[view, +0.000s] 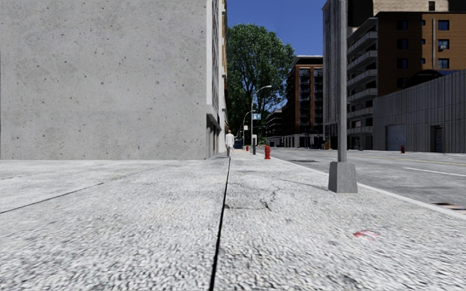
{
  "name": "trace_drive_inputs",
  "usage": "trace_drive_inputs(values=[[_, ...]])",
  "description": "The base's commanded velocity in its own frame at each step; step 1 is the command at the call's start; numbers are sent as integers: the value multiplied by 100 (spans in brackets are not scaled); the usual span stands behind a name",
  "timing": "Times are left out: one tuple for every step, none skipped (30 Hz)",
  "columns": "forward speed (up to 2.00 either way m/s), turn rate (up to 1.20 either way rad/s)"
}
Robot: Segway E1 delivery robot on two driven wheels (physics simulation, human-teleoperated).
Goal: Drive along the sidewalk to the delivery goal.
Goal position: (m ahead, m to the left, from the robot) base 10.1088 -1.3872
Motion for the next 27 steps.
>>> trace_drive_inputs(values=[[200, 0], [200, 0], [200, 0], [200, 0], [200, 0], [200, 0], [200, 0], [200, 0], [200, 0], [200, 0], [200, 0], [200, 0], [200, 0], [200, 0], [200, 0], [200, 0], [200, 0], [200, 0], [200, 0], [200, 0], [200, 0], [200, 0], [200, 0], [200, 0], [200, 0], [200, 0], [200, 0]])
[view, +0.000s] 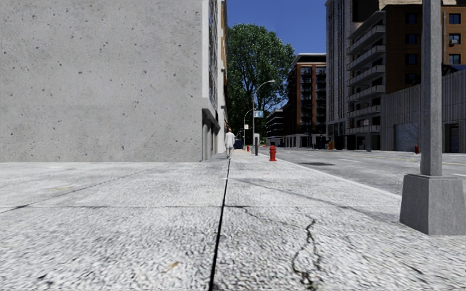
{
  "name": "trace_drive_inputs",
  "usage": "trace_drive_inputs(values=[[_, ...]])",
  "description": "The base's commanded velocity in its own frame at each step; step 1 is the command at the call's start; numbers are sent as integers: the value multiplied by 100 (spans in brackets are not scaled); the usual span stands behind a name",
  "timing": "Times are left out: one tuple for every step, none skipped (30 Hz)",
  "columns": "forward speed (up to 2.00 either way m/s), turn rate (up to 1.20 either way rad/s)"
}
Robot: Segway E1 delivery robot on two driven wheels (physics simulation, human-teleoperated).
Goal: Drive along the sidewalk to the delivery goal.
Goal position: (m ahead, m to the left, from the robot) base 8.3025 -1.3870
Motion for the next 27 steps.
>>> trace_drive_inputs(values=[[200, 0], [200, 0], [200, 0], [200, 0], [200, 0], [200, 0], [200, 0], [200, 0], [200, -1], [200, -11], [200, -11], [200, -21], [200, -26], [200, -28], [200, -28], [200, -28], [200, -29], [200, -29], [200, -30], [200, -30], [200, -30], [200, -30], [200, -30], [200, -30], [200, -32], [200, -35], [200, -35]])
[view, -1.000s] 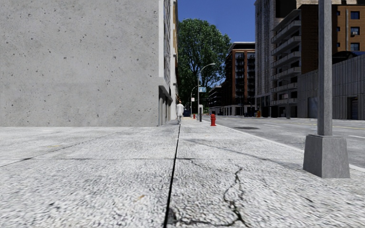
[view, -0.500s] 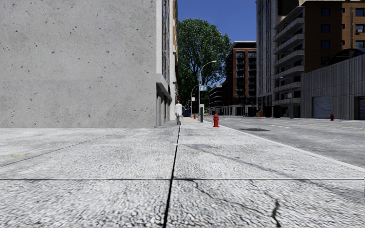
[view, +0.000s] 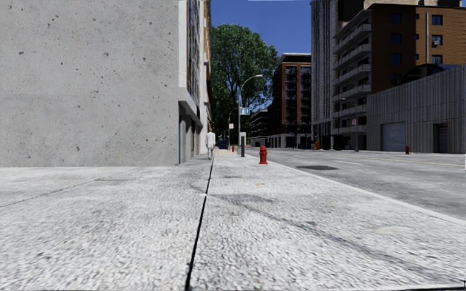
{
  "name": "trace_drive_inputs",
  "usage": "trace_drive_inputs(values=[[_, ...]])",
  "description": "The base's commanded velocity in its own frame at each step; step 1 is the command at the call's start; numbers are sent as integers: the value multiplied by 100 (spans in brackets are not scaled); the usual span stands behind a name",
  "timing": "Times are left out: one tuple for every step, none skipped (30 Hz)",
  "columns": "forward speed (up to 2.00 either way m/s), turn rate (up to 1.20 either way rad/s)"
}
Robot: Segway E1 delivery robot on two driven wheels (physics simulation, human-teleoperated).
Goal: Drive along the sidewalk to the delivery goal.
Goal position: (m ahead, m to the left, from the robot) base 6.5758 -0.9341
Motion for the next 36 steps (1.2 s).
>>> trace_drive_inputs(values=[[200, -38], [200, -39], [200, -40], [200, -40], [200, -40], [200, -40], [200, -40], [200, -40], [200, -40], [200, -40], [200, -40], [200, -40], [200, -40], [200, -40], [200, -40], [200, -40], [200, -40], [200, -40], [200, -40], [200, -40], [200, -3], [200, 0], [200, 0], [200, 0], [200, 0], [200, 0], [200, 0], [200, 0], [200, 0], [200, 0], [200, 0], [200, 0], [200, 0], [200, 0], [200, 0], [200, 0]])
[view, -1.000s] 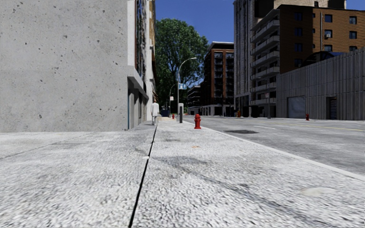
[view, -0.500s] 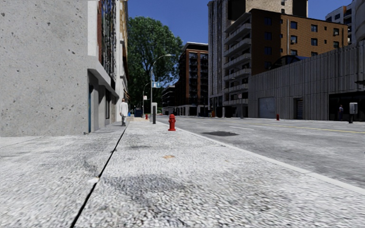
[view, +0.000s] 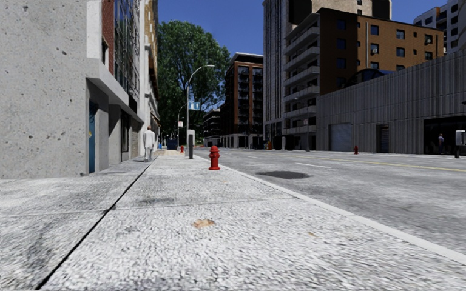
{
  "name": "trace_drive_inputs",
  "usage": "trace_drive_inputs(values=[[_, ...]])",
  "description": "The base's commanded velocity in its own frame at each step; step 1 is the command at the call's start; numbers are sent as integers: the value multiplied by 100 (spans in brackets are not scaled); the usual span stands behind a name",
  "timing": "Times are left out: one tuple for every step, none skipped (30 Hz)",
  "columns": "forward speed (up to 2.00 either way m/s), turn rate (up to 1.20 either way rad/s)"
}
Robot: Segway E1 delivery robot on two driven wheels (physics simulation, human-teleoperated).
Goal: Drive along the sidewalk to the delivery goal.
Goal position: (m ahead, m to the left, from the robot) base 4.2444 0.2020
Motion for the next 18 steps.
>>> trace_drive_inputs(values=[[200, 0], [200, 0], [200, 0], [200, 0], [200, 0], [200, 0], [200, 0], [200, 0], [200, 0], [200, 0], [200, 0], [200, 0], [200, 0], [200, 0], [200, 0], [200, 0], [200, 0], [200, 0]])
